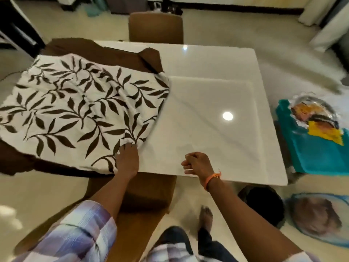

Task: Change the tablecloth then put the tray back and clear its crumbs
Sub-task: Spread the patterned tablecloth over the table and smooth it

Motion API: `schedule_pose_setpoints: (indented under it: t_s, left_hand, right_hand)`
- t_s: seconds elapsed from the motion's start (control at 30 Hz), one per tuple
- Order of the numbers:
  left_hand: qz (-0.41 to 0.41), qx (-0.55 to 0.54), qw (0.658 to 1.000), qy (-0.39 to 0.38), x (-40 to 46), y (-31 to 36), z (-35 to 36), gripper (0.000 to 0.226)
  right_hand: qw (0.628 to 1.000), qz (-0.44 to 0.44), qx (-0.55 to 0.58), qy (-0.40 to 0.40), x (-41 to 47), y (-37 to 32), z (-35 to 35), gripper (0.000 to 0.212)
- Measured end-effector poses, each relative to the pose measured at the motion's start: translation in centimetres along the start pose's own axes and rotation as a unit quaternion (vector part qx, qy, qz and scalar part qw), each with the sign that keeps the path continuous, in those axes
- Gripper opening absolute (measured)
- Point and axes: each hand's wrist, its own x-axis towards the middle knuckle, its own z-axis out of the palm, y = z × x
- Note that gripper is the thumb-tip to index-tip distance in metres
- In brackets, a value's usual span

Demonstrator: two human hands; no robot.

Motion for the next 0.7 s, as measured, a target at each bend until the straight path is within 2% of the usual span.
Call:
schedule_pose_setpoints:
  t_s: [0.03, 0.1, 0.23, 0.37, 0.43, 0.5, 0.53, 0.63, 0.67, 0.7]
  left_hand:
    - [-0.023, -0.007, 1.000, 0.007, 0.2, 0.2, 0.1, 0.033]
    - [-0.072, -0.117, 0.990, 0.025, 1.0, 0.6, -0.8, 0.028]
    - [-0.107, -0.304, 0.944, 0.076, 2.6, 0.9, -4.4, 0.024]
    - [-0.198, -0.477, 0.856, 0.024, 6.1, -0.7, -8.1, 0.025]
    - [-0.186, -0.558, 0.809, -0.025, 8.5, -2.3, -10.0, 0.027]
    - [-0.174, -0.637, 0.747, -0.080, 10.7, -4.0, -12.7, 0.035]
    - [-0.169, -0.652, 0.732, -0.097, 12.0, -5.0, -13.8, 0.040]
    - [-0.142, -0.624, 0.751, -0.164, 16.1, -8.4, -16.5, 0.078]
    - [-0.124, -0.623, 0.749, -0.188, 17.2, -9.5, -16.9, 0.084]
    - [-0.107, -0.621, 0.752, -0.193, 18.1, -10.4, -17.0, 0.080]
  right_hand:
    - [1.000, 0.004, -0.007, -0.026, 1.0, -0.6, -0.3, 0.013]
    - [0.998, 0.023, -0.007, -0.059, 2.5, -1.9, -0.6, 0.009]
    - [0.992, 0.069, 0.013, -0.101, 6.6, -4.3, 0.3, 0.011]
    - [0.984, 0.088, 0.025, -0.153, 11.3, -7.2, 5.4, 0.016]
    - [0.981, 0.084, 0.029, -0.170, 13.2, -8.7, 8.8, 0.018]
    - [0.981, 0.081, 0.017, -0.176, 15.3, -10.0, 12.7, 0.015]
    - [0.981, 0.081, 0.014, -0.175, 16.1, -10.6, 14.7, 0.015]
    - [0.979, 0.079, 0.070, -0.173, 18.7, -12.9, 19.8, 0.026]
    - [0.976, 0.082, 0.104, -0.174, 19.6, -13.9, 21.5, 0.030]
    - [0.970, 0.085, 0.142, -0.180, 20.4, -15.1, 22.9, 0.034]
